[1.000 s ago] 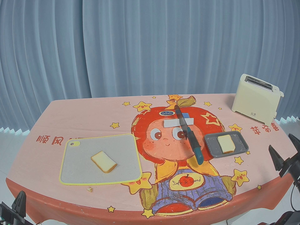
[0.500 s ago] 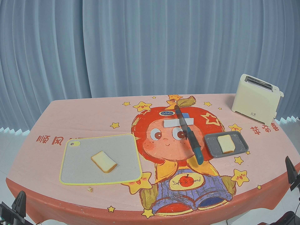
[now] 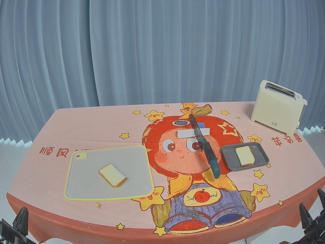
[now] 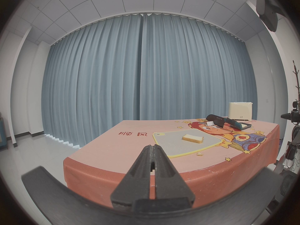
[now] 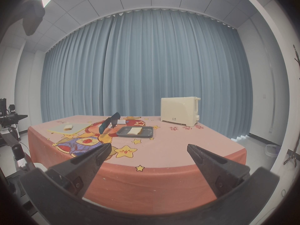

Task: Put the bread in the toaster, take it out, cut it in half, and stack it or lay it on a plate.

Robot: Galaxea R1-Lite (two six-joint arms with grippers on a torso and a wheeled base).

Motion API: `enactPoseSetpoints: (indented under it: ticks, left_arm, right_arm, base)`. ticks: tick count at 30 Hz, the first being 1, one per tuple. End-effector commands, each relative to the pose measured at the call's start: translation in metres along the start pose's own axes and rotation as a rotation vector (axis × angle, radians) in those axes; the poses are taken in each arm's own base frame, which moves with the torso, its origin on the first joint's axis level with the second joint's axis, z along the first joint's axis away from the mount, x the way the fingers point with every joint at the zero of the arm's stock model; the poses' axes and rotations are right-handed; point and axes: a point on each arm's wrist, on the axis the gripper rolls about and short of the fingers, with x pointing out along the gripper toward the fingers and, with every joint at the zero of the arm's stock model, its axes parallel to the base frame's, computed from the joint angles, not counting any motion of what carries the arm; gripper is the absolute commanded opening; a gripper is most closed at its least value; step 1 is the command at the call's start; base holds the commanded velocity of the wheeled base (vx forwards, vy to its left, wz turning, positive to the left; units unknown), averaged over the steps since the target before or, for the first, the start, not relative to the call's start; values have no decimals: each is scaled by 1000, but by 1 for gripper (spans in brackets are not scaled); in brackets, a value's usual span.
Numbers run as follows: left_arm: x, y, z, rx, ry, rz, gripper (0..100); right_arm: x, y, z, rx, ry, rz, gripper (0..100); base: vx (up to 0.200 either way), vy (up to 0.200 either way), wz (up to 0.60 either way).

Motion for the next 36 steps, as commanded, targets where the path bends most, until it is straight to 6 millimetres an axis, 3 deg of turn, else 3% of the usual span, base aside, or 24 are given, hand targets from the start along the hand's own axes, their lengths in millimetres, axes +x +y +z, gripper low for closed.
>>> enactPoseSetpoints:
  ticks: [1,10,19,25,36]
  left_arm:
    - [1,0,-5,0,18,0,0]
    - [1,0,-5,0,18,0,0]
    - [1,0,-5,0,18,0,0]
    - [1,0,-5,0,18,0,0]
    - [1,0,-5,0,18,2,0]
  right_arm:
    - [-2,0,-6,-5,-28,-1,100]
    - [-2,0,-6,-37,-23,115,100]
    - [-1,-1,-6,21,-17,39,100]
    - [-2,2,-6,10,-32,-116,100]
    - [-8,2,-8,-23,-103,-39,100]
  base:
    - [0,0,0]
    - [0,0,0]
    - [0,0,0]
    - [0,0,0]
    - [0,0,0]
